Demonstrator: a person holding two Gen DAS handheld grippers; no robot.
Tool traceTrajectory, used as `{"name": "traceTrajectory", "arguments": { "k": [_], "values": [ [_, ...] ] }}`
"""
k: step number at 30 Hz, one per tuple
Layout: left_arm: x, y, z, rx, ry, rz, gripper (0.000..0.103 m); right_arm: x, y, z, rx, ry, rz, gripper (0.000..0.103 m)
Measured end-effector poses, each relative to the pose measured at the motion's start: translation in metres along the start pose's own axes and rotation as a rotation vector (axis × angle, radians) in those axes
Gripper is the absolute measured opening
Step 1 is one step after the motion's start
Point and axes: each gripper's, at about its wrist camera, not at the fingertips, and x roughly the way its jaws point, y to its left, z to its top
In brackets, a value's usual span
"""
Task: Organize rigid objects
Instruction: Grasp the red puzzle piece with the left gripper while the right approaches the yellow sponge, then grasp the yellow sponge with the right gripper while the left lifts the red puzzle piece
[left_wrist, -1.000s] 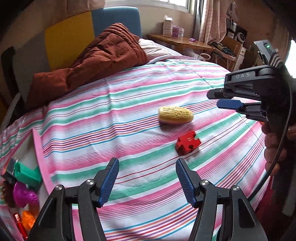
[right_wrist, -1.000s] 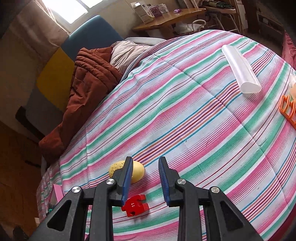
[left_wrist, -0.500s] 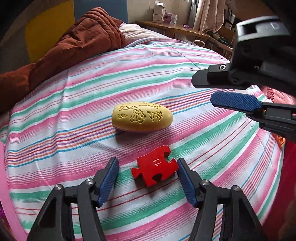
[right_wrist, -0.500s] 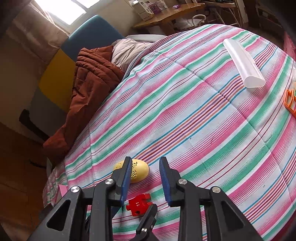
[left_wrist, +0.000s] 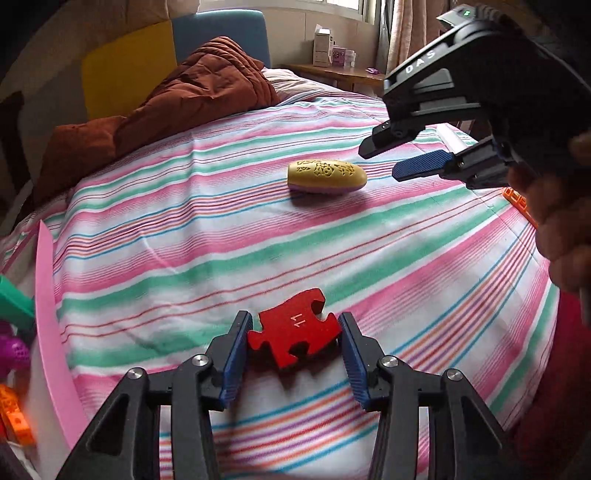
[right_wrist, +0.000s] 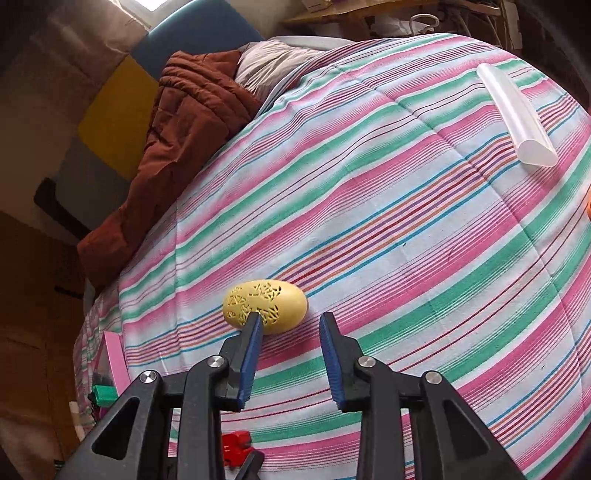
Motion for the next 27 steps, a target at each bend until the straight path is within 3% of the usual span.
{"name": "traceTrajectory", "arguments": {
  "k": [7, 12, 15, 17, 19, 25, 27],
  "values": [
    [-0.013, 0.003, -0.02, 0.014, -0.03, -0.002, 0.048, 0.013, 0.023, -0.013, -0.15, 0.049, -0.067, 0.045],
    [-0.012, 0.008, -0.021, 0.003, -0.04, -0.026, 0.048, 0.015, 0.067, -0.021, -0.488, 0.03, -0.194, 0.045],
    [-0.01, 0.01, -0.02, -0.008, -0.046, -0.038, 0.048, 0.028, 0.083, -0.02, -0.672, 0.086, -0.233, 0.045],
    [-0.01, 0.012, -0.02, -0.019, -0.047, -0.049, 0.048, 0.042, 0.087, -0.017, -0.749, 0.143, -0.25, 0.049],
    [-0.011, 0.013, -0.02, -0.026, -0.046, -0.057, 0.048, 0.05, 0.09, -0.013, -0.809, 0.13, -0.301, 0.059],
    [-0.01, 0.014, -0.021, -0.028, -0.049, -0.06, 0.048, 0.078, 0.083, -0.002, -0.814, 0.199, -0.295, 0.057],
    [-0.01, 0.014, -0.02, -0.03, -0.049, -0.061, 0.048, 0.076, 0.08, -0.001, -0.785, 0.185, -0.263, 0.046]
  ]
}}
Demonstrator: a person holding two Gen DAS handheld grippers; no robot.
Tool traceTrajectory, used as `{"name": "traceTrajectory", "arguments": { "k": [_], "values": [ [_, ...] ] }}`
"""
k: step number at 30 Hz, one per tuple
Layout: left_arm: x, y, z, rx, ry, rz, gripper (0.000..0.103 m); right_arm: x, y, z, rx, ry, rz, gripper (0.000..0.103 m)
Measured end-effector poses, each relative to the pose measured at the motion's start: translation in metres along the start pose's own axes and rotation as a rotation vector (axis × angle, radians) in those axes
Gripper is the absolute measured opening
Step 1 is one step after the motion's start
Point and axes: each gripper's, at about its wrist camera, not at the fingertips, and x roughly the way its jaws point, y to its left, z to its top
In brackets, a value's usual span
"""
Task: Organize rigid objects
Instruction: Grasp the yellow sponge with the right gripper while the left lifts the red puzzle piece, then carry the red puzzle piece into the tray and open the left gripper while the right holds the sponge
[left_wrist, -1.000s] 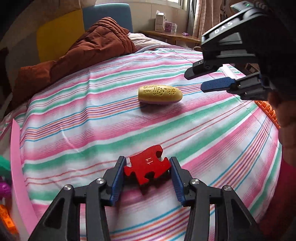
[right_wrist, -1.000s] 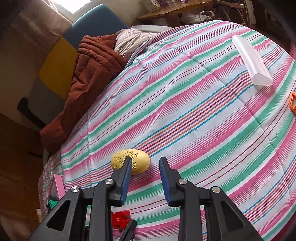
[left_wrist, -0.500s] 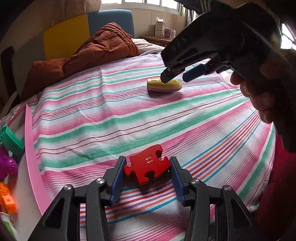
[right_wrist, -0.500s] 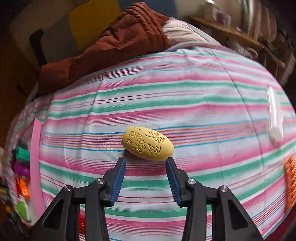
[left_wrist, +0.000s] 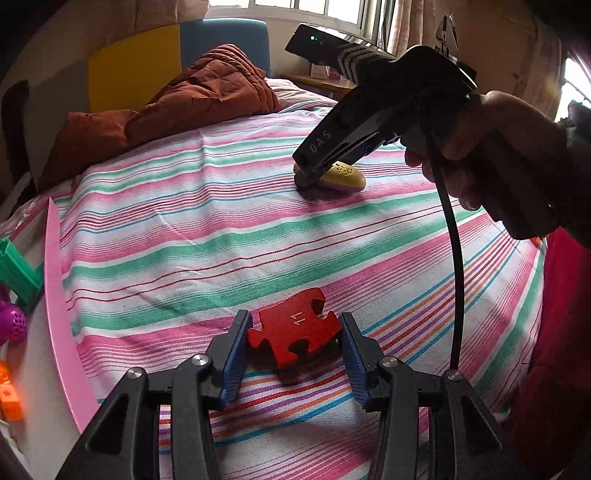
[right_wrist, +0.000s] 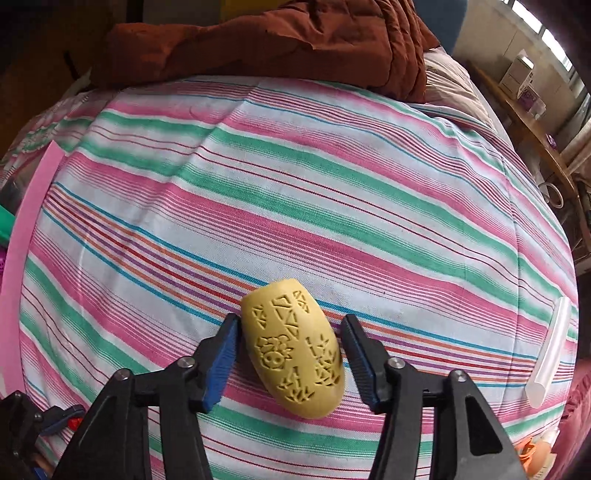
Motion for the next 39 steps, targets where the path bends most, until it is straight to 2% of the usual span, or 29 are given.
{"name": "traceTrajectory", "arguments": {
  "k": [4, 9, 13, 17, 23, 39],
  "values": [
    [0.0, -0.001, 0.0, -0.001, -0.004, 0.002, 0.048, -0.004, 0.003, -0.013, 0.041, -0.008, -0.011, 0.045],
    [0.0, -0.003, 0.001, -0.003, -0.005, 0.011, 0.048, -0.011, 0.013, -0.04, 0.124, -0.008, 0.045, 0.044],
    [-0.002, -0.004, 0.004, -0.013, 0.018, 0.032, 0.048, -0.012, 0.023, -0.051, 0.093, -0.054, -0.004, 0.044],
    [-0.008, -0.003, 0.004, -0.031, 0.034, 0.047, 0.048, -0.013, 0.019, -0.057, 0.083, -0.087, 0.019, 0.044],
    [-0.033, -0.004, 0.005, -0.026, 0.0, 0.057, 0.048, -0.015, 0.026, -0.063, 0.032, -0.113, -0.005, 0.044],
    [-0.09, 0.019, 0.012, -0.102, -0.086, 0.112, 0.048, -0.01, 0.039, -0.049, -0.02, -0.14, -0.047, 0.043]
  ]
}}
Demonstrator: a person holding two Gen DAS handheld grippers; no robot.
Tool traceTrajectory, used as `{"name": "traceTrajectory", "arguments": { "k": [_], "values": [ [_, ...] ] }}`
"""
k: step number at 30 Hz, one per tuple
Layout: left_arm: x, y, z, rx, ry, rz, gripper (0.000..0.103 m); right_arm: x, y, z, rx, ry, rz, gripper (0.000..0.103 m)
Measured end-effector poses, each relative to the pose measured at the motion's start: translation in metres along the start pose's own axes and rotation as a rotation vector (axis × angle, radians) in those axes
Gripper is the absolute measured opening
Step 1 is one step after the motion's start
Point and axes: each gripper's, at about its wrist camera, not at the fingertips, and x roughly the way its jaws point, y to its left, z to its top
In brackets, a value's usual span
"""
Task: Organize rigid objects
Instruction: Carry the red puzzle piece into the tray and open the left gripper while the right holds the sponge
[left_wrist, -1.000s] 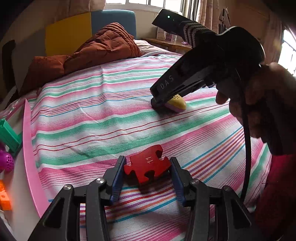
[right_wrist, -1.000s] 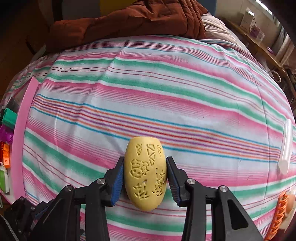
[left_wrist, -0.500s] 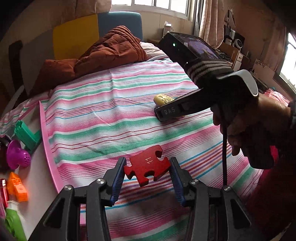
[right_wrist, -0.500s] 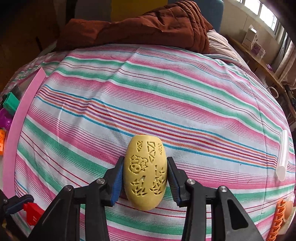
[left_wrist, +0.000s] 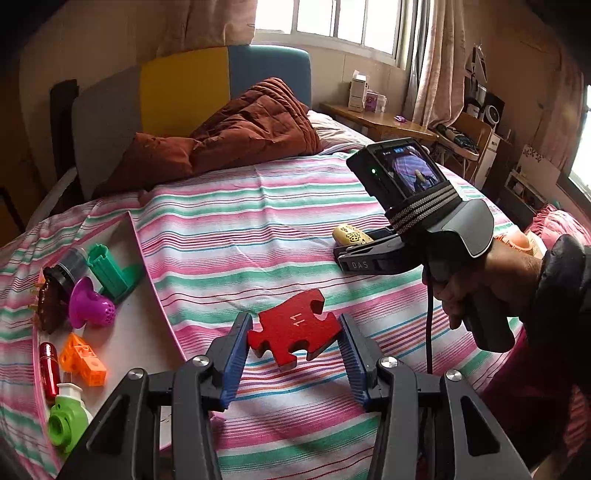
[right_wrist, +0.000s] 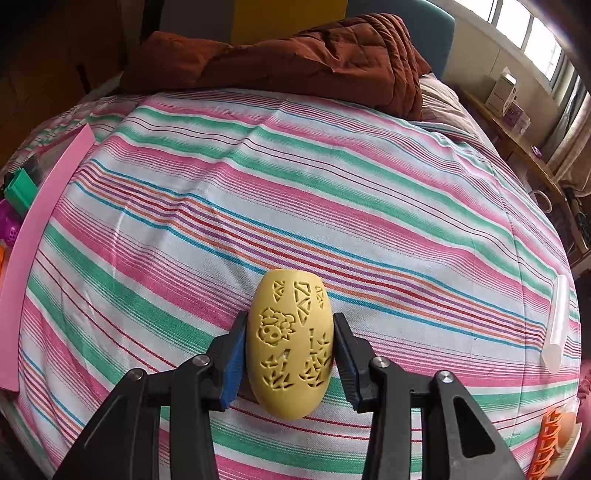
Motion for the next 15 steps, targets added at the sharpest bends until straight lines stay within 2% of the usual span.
{"name": "traceTrajectory", "arguments": {
  "k": [15],
  "values": [
    [-0.026, 0.043, -0.014, -0.105, -0.022, 0.05, 0.048, 0.001, 0.003, 0.0, -0.031, -0.027, -0.015, 0.043]
  ]
}}
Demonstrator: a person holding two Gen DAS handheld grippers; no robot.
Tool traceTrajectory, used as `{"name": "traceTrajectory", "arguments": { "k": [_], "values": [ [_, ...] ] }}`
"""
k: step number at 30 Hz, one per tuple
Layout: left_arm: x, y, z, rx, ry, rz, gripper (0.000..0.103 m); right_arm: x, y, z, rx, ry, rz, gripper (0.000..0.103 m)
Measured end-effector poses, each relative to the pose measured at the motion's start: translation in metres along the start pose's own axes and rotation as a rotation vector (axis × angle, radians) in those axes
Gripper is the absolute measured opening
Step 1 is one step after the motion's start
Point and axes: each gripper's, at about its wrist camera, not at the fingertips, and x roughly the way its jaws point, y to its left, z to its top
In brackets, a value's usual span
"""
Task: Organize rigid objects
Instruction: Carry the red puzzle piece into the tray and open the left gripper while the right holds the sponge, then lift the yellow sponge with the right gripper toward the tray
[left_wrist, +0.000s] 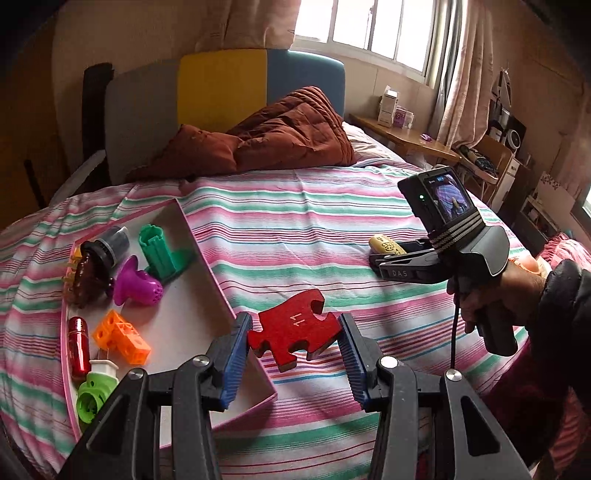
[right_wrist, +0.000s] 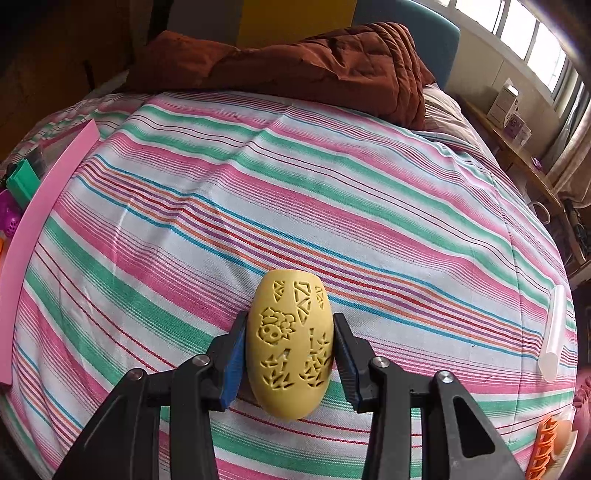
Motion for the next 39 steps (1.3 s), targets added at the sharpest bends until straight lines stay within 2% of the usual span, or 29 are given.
{"name": "traceTrajectory", "arguments": {
  "k": [3, 12, 15, 21, 30, 34, 39],
  "values": [
    [-0.004, 0.019, -0.003, -0.045, 0.004, 0.011, 0.048, -0.001, 0.001, 0.0, -0.002, 0.0, -0.007, 0.043],
    [-0.01, 0.119, -0.021, -0.319, 0.04, 0.074, 0.048, -0.002, 0.007, 0.001, -0.041, -0.006, -0.043, 0.043],
    [-0.004, 0.131, -0.018, -0.363, 0.053, 0.057, 0.048, -0.001, 0.007, 0.001, -0.044, -0.004, -0.046, 0.043],
    [0.025, 0.118, 0.001, -0.324, 0.08, 0.024, 0.048, -0.002, 0.01, 0.002, -0.059, -0.004, -0.059, 0.043],
    [0.073, 0.115, 0.015, -0.263, 0.148, 0.077, 0.049, -0.001, 0.011, 0.003, -0.071, -0.002, -0.064, 0.043],
    [0.069, 0.116, 0.012, -0.26, 0.138, 0.083, 0.055, -0.001, 0.012, 0.004, -0.076, -0.002, -0.065, 0.043],
    [0.045, 0.113, 0.005, -0.238, 0.102, 0.129, 0.055, -0.001, 0.012, 0.004, -0.075, -0.002, -0.065, 0.043]
  ]
}}
